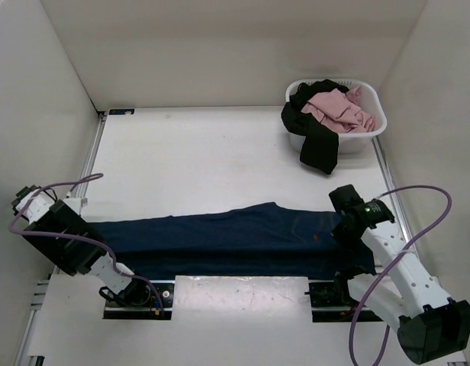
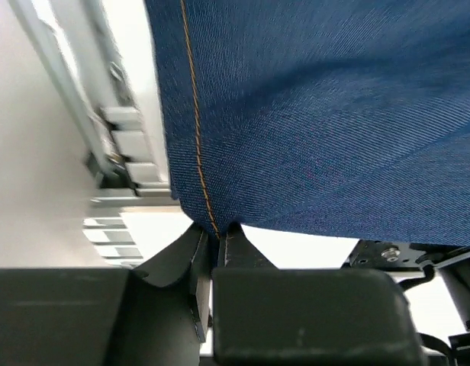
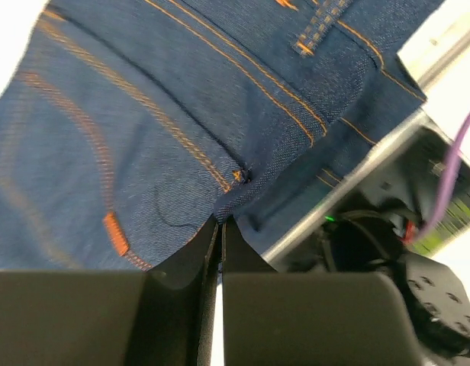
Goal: Fold and stack the trousers
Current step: Fold the trousers
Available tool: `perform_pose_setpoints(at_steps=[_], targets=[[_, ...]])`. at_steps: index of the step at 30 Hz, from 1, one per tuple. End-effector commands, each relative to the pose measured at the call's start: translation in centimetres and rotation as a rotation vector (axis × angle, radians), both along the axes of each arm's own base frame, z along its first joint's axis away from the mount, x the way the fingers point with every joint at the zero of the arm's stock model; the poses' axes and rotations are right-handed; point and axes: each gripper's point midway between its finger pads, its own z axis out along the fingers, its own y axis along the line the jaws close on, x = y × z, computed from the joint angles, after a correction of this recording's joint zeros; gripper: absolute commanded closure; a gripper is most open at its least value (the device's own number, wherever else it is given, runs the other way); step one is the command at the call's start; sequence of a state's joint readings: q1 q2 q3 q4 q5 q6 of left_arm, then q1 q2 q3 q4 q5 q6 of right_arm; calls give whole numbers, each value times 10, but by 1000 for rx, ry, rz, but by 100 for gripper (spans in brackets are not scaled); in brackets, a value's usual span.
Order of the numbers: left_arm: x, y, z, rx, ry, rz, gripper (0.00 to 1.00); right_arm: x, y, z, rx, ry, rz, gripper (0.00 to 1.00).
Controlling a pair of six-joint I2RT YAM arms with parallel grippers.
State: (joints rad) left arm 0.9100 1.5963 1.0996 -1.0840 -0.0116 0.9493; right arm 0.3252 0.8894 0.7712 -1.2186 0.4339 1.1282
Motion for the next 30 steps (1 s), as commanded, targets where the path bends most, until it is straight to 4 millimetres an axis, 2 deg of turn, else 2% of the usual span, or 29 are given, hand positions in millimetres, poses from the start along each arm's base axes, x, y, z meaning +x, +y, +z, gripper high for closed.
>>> perform_pose_setpoints(at_steps=[1,2,3,5,6,7,9,10,11,12,14,16,17,19,20,21,23,24,25,27,28,29,30], targets=[[-5,61,11,261,-7,23,86,-28,-31,-11,-141,84,-76,100],[-11,63,8,256,15,35,86,-32,-32,-14,-148,101,-75,99],[-14,64,3,242,26,43,86,-32,-32,-14,-148,101,-75,83],[-24,66,-5,234,81,55,84,-35,-35,-16,-161,110,-75,66],[-24,67,-5,233,83,44,76,-37,-35,-16,-164,118,-74,45],[-27,65,-9,224,102,43,69,-34,-37,-13,-172,105,-76,40],[-27,66,-6,232,97,36,47,-25,-36,-2,-172,68,-60,37],[-25,61,-5,216,80,32,38,-20,-37,4,-186,61,-42,37],[-20,65,6,239,51,34,32,-11,-35,10,-176,27,-30,37],[-18,65,11,241,35,34,17,1,-30,21,-165,-15,-5,37],[-9,60,27,247,-17,25,16,21,-19,26,-147,-55,81,37],[2,58,42,282,-63,12,16,31,-6,19,-129,-34,149,38],[12,47,50,286,-102,-26,16,35,-2,16,-124,-25,170,40],[17,26,45,259,-116,-74,16,40,4,3,-132,17,171,46],[25,12,42,246,-128,-114,16,34,5,-9,-125,52,145,48],[18,-5,29,215,-107,-140,16,35,8,-20,-117,69,126,52],[11,-19,11,198,-55,-139,18,34,17,-38,-55,72,84,61],[0,-30,-5,183,14,-155,22,33,18,-49,-35,88,59,65],[-1,-25,-13,210,18,-139,25,35,17,-64,-13,84,26,72],[-5,-22,-27,266,56,-95,28,31,16,-85,-3,139,-26,80],[-14,-28,-42,248,88,-82,33,33,16,-94,10,148,-39,85],[-12,-30,-50,245,87,-75,35,31,11,-102,4,177,-83,93],[-7,-31,-55,259,78,-49,36,23,8,-115,-8,250,-97,97]])
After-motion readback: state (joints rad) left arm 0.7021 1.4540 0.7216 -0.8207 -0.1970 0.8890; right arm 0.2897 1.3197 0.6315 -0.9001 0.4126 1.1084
